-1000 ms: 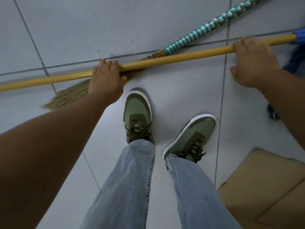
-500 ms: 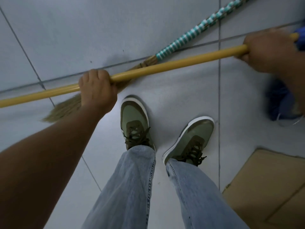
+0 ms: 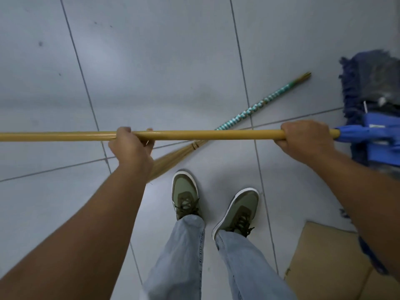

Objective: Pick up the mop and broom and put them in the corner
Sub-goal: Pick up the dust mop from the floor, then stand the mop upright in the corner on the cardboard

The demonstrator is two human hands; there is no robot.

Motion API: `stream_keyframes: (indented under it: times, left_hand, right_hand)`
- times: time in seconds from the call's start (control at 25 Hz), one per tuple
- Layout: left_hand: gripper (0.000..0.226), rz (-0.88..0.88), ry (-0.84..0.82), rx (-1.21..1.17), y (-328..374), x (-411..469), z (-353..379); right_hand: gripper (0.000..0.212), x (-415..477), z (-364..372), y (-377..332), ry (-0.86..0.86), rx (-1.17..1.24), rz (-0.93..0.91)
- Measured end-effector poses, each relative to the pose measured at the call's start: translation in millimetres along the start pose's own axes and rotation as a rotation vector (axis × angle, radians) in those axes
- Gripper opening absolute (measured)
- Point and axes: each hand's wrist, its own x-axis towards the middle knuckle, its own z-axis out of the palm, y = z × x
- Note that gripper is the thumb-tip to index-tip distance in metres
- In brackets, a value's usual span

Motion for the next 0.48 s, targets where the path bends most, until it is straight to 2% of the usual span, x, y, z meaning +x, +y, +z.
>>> stream_keyframes:
  times: [0.08, 0.2, 0.32, 0.48]
  left_hand:
    - [0.027, -0.075, -0.064, -0.155, 30.0, -34.7, 7.0]
    - [0.023, -0.030, -0.115, -0.236, 78.8, -96.6, 9.7]
    - [0.019, 0.004, -0.242, -0.353, 139.0, -170.3, 6.8]
    - [0.010, 0.118, -0.457, -0.382, 224.9, -287.1, -3.1]
  right_hand:
    - [0.025, -17.0, -32.4, 2.4, 0.024, 0.000, 0.019]
    - [0.023, -52.6, -89.6, 10.4, 0.072, 0.062, 0.060]
    - [0.022, -96.6, -159.4, 12.9, 0.067, 0.111, 0.135]
    - [0.023, -163.1, -252.1, 22.7, 0.175, 0.180, 0.230]
